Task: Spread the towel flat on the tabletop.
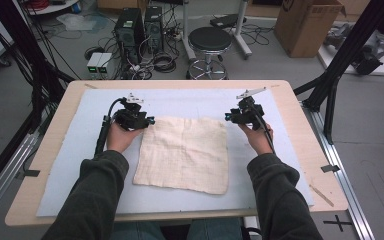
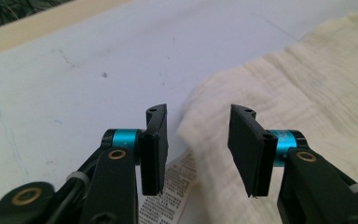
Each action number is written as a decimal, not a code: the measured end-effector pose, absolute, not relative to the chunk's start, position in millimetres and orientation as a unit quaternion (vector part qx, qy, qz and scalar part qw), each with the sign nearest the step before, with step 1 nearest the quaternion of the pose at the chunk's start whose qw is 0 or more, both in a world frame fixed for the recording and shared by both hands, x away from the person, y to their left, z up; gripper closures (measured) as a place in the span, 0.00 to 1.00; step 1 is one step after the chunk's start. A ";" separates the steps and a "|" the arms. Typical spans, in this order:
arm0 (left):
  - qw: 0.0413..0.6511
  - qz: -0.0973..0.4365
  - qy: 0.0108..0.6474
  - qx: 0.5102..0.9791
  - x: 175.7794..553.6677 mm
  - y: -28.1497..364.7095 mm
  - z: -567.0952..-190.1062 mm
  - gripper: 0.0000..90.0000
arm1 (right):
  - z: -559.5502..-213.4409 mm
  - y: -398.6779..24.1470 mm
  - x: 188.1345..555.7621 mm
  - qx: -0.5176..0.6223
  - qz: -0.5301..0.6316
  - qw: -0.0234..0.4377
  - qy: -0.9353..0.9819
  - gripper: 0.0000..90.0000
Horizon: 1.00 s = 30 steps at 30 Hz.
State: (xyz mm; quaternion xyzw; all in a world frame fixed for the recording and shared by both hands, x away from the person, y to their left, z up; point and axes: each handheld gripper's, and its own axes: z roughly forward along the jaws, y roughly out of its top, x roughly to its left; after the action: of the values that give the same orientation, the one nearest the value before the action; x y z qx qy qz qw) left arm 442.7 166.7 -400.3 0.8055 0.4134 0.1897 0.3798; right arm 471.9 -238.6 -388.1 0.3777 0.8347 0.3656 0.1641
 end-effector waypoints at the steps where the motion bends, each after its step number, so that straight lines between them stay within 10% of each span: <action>1: 0.382 0.191 0.407 0.808 439.2 167.7 -401.7 0.63 | -388.5 -240.2 470.2 0.374 0.369 0.158 0.836 0.70; 13: 0.414 0.173 0.352 0.821 368.9 187.3 -400.5 0.59 | -374.1 -237.9 411.6 0.300 0.402 0.125 0.856 0.57; 30: 0.404 0.119 0.281 0.862 288.3 191.9 -431.1 0.60 | -412.6 -230.1 329.1 0.211 0.400 0.034 0.891 0.65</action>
State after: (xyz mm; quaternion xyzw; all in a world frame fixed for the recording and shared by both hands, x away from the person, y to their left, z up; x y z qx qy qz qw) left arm 288.3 191.9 -431.1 0.8625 0.2809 0.1188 0.4039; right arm 329.1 -230.1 -412.6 0.2110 0.8914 0.3997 0.0339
